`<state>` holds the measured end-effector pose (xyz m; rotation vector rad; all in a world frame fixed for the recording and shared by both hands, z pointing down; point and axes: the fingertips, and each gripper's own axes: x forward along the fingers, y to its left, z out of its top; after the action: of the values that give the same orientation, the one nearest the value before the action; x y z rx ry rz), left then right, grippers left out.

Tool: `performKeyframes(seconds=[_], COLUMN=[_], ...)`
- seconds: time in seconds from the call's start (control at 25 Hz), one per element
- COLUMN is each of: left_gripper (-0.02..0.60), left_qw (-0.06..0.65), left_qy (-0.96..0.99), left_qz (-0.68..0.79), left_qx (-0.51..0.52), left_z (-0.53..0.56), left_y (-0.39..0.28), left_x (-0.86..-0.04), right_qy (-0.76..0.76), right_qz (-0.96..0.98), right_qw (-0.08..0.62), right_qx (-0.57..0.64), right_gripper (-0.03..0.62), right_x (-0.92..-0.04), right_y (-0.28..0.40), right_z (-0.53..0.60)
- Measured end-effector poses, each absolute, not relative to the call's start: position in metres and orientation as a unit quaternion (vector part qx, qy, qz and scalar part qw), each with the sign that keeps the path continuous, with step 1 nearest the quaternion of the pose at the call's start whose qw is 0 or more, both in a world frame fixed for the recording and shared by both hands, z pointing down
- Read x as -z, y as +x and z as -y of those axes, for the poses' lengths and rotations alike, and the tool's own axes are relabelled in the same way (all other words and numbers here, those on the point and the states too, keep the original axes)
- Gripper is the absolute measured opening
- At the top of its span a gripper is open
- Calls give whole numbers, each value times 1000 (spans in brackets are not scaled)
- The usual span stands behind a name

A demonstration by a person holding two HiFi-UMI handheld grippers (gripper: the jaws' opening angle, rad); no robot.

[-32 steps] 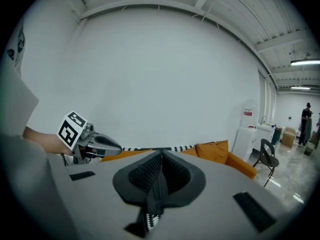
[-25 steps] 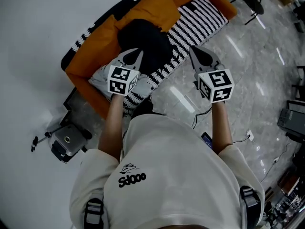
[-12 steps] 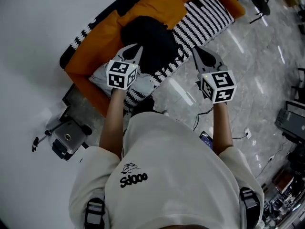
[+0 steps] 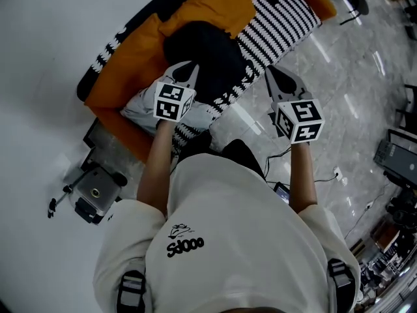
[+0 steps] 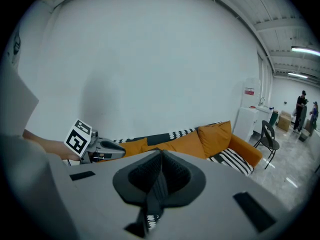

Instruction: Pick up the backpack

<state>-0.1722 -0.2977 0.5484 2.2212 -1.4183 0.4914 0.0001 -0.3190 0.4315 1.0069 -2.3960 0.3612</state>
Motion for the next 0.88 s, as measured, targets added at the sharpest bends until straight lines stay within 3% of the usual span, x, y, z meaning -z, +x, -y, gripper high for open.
performKeyframes(seconds=[0.28, 0.44, 0.88], left_gripper=[30, 103, 134], left_qw=[256, 261, 325], left_qy=[807, 810, 782], left_qz=[501, 495, 514], left_qx=[-181, -176, -140], left_z=[315, 327, 350], left_y=[-185, -183, -175], left_x=[-582, -598, -661], right_qy=[367, 359, 319], right_qz=[874, 873, 874], right_qw=[279, 284, 323], right_qx=[-152, -167, -172], right_gripper=[34, 34, 34], right_x=[-459, -482, -542], right_y=[-16, -23, -31], right_z=[332, 348, 392])
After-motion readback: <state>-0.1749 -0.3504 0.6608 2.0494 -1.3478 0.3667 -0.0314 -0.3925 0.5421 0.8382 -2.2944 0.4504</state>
